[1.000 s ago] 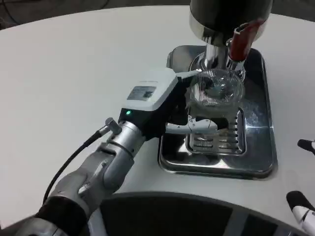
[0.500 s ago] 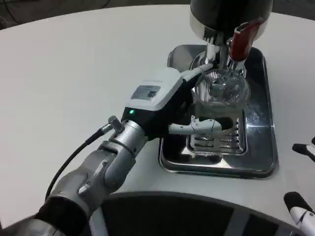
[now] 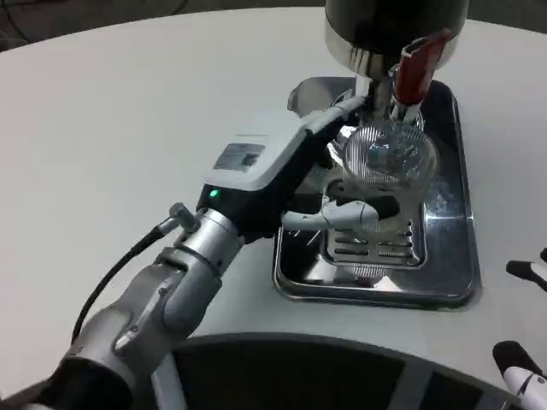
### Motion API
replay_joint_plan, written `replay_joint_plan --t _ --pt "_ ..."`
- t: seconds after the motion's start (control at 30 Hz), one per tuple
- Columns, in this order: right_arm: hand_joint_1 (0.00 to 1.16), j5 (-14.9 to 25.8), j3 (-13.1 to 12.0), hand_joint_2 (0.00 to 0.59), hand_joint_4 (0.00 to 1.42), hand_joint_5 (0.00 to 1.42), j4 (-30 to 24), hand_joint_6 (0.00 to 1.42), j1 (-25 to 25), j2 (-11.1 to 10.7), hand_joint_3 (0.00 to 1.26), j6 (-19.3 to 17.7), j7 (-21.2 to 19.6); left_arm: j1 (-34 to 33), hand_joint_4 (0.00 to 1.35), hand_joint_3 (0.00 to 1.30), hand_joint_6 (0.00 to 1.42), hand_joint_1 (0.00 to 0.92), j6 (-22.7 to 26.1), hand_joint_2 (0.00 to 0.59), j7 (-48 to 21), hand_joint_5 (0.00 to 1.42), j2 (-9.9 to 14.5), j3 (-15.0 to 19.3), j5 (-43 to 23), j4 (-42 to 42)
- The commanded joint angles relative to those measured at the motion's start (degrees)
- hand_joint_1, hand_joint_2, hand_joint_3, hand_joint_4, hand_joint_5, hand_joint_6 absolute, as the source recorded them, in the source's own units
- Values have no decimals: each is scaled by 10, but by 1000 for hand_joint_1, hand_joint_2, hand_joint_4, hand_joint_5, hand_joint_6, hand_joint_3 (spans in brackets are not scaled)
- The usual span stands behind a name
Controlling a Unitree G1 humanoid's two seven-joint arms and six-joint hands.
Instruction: Grasp the cup under the faucet to collect the drink, then remove the cup.
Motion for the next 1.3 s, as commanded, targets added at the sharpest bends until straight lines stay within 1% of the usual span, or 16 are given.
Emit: replay_joint_plan --t 0.03,0.13,0.23,0.37,0.47,0.6,0.63,0.7,0.77,0.83,0.93,1.03,1.1,1.2,1.23,1.3 --pt "215 -1 4 420 0 0 -9 0 3 -4 142 8 -3 38 246 195 1000 139 3 92 -17 574 20 20 -14 -47" --pt "215 -4 8 420 0 0 -9 0 -4 -7 144 13 -3 54 246 201 1000 137 2 91 -23 574 29 37 -26 -79" --pt "215 -6 12 420 0 0 -9 0 -11 -10 145 20 -1 75 246 215 1000 133 -1 90 -32 574 41 65 -46 -128" --pt "215 -10 18 420 0 0 -9 0 -16 -13 146 28 -1 89 264 252 983 112 -3 89 -48 569 47 93 -74 -177" --pt "215 -12 22 420 0 0 -9 0 -19 -15 146 34 -2 93 308 282 976 79 -15 89 -66 565 49 116 -108 -214" --pt "215 -18 30 420 0 0 -9 0 -26 -19 146 43 -4 84 371 342 820 14 -33 91 -117 537 48 141 -182 -258" --pt "215 -19 32 420 0 0 -9 0 -28 -20 146 45 -4 82 376 355 729 3 -34 92 -129 511 47 145 -197 -265" --pt "215 -22 35 420 0 0 -9 0 -31 -21 146 49 -4 72 400 378 636 0 -37 93 -163 477 44 153 -242 -280" --pt "215 -25 38 420 0 0 -9 0 -34 -22 146 53 -4 62 423 396 595 0 -37 94 -195 471 40 160 -285 -291" --pt "215 -27 41 420 0 0 -9 0 -36 -24 146 56 -4 51 441 412 594 0 -33 96 -229 485 35 167 -332 -303" --pt "215 -29 44 420 0 0 -9 0 -37 -26 146 60 -5 35 446 418 579 0 -18 99 -274 492 28 177 -392 -319" --pt "215 -31 46 420 0 0 -9 0 -39 -28 146 63 -6 9 421 384 537 0 28 102 -336 482 19 185 -482 -336" --pt "215 -31 47 420 0 0 -9 0 -40 -29 146 65 -6 -9 383 360 514 0 67 104 -375 453 14 188 -528 -341" --pt "215 -32 47 420 0 0 -9 0 -40 -30 146 66 -6 -28 335 323 450 0 107 103 -410 411 12 192 -561 -342" --pt "215 -32 47 420 0 0 -9 0 -40 -31 146 67 -6 -35 303 317 430 0 119 103 -420 392 13 193 -565 -341" --pt "215 -30 46 420 0 0 -9 0 -39 -31 146 64 -7 -47 287 306 418 0 140 99 -438 382 14 192 -566 -336"
